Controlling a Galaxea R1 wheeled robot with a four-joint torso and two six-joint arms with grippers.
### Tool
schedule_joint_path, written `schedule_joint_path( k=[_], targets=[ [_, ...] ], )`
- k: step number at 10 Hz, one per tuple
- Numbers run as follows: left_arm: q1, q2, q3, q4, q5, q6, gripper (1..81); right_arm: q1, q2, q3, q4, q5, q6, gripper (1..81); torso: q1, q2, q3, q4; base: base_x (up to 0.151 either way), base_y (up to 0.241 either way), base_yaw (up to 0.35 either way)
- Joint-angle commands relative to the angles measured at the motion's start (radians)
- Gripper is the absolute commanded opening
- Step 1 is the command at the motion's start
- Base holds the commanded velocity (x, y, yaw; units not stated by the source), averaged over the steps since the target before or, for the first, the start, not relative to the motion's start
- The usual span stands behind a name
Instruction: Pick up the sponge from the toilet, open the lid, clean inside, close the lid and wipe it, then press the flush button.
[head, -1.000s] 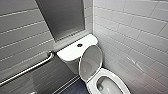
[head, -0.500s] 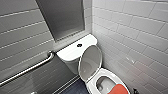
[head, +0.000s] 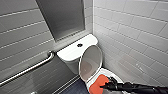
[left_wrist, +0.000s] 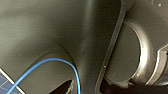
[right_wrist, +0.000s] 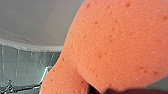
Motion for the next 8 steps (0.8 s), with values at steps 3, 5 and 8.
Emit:
schedule_joint_path(
  k=[3,5,8],
  targets=[
    [0.001,0.027,0.035,-0.011,0.060,-0.004,81.1,0.175,0.246,-0.266,0.050,-0.078,0.175,1.0,0.000,0.000,0.000,0.000,0.000,0.000,0.000],
    [0.001,0.025,0.036,-0.013,0.060,-0.004,81.1,0.124,0.241,-0.260,0.041,0.035,0.290,1.0,0.000,0.000,0.000,0.000,0.000,0.000,0.000],
    [0.003,0.030,0.036,-0.008,0.061,-0.004,81.1,0.061,0.220,-0.231,0.042,0.076,0.294,1.0,0.000,0.000,0.000,0.000,0.000,0.000,0.000]
  ],
)
